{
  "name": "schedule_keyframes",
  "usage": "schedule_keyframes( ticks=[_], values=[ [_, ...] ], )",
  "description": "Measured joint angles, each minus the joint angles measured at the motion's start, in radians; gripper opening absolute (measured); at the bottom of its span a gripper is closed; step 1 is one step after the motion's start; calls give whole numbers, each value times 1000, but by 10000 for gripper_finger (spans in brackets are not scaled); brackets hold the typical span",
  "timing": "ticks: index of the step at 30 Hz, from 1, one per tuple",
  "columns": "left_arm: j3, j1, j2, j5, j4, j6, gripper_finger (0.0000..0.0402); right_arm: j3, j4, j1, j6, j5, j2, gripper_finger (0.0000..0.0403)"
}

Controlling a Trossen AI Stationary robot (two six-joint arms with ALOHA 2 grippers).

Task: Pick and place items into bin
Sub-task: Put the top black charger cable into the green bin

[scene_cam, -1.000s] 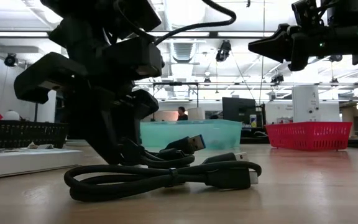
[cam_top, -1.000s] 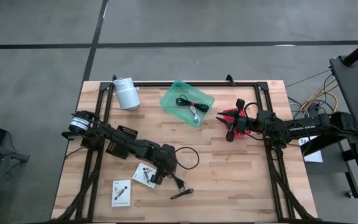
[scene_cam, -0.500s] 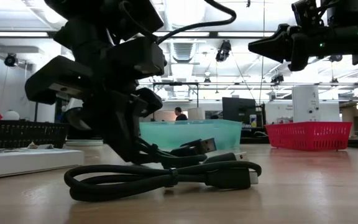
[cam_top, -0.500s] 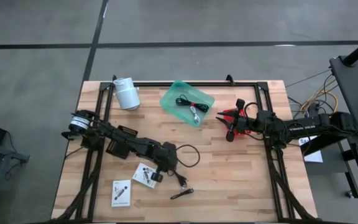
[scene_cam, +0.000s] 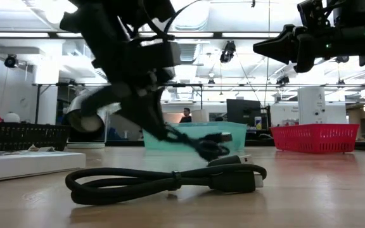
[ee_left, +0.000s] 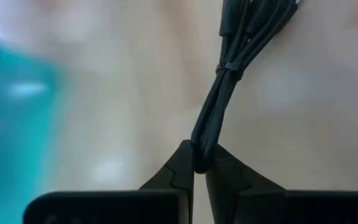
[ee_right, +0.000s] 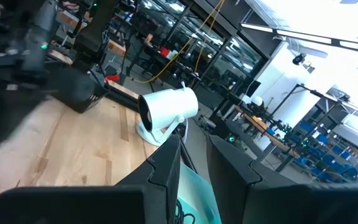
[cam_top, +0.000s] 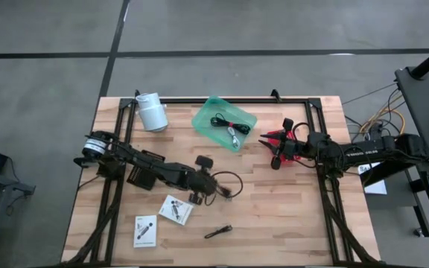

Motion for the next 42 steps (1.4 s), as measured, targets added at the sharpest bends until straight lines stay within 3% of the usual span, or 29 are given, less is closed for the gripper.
schedule_keyframes(
  ticks=[5, 18, 25, 33, 42],
  values=[
    [18, 11, 0, -277, -7, 88, 5, 0, -5, 0, -1, 0, 0, 68],
    [63, 66, 0, -625, 40, 222, 4, 0, -19, 0, -2, 0, 0, 68],
    [65, 133, 0, -707, 169, 301, 4, 0, -19, 0, -5, 0, 0, 68],
    [64, 292, 0, -705, 211, 311, 5, 0, -19, 0, -9, 0, 0, 68],
    [66, 424, 0, -588, 252, 324, 83, 0, -19, 0, -10, 0, 0, 68]
  ],
)
